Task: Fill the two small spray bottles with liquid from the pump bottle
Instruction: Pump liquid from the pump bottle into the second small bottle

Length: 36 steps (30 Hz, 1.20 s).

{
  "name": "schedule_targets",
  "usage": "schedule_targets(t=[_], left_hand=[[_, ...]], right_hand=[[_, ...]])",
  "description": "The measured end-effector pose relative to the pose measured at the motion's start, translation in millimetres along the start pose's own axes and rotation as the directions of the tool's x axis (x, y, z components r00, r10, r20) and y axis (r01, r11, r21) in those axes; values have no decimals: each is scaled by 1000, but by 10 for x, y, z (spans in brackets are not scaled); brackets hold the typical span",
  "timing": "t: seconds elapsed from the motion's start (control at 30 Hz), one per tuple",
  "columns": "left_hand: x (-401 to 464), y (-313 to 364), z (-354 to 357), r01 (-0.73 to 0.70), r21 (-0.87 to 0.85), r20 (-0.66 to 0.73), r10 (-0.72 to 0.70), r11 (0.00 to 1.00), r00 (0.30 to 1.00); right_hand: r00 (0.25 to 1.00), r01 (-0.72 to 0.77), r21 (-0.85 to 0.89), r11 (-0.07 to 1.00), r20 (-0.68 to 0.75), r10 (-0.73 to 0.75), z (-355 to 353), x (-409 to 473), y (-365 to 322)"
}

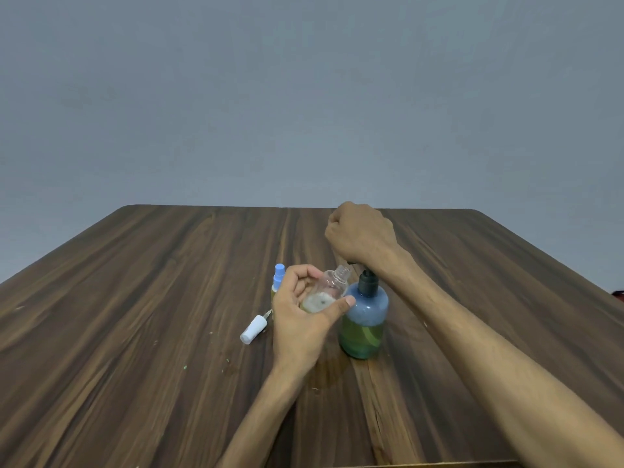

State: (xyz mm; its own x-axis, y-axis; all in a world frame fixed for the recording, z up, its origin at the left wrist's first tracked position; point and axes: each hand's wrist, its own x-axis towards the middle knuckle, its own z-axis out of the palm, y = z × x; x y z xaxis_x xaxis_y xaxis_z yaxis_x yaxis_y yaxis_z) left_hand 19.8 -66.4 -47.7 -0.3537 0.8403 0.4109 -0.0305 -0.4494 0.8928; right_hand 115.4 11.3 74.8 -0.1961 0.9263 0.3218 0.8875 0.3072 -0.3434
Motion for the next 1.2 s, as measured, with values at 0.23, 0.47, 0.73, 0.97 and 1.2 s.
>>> schedule_targets(t=[0.23,0.47,0.73,0.97,1.2], left_hand=[[-2,-7,-8,-1,18,0,1,1000,1000],[2,-7,-5,-7,27,11,7,1000,1000],[-3,8,-2,-4,16,3,4,1000,1000],[11,1,1,-8,25,9,8,1000,1000],[3,8,-1,-8,21,14,7,1000,1000]], right_hand=[[1000,-1,23,1000,6,0,-16,7,1],[1000,6,-2,1000,19,-6,26,-24,17],[1000,1,-1,1000,23,-1,28,-41,11],[999,-8,-3,1000,34,8,48,-37,22],[1000,2,-15,1000,-4,-2,56,-23,34]])
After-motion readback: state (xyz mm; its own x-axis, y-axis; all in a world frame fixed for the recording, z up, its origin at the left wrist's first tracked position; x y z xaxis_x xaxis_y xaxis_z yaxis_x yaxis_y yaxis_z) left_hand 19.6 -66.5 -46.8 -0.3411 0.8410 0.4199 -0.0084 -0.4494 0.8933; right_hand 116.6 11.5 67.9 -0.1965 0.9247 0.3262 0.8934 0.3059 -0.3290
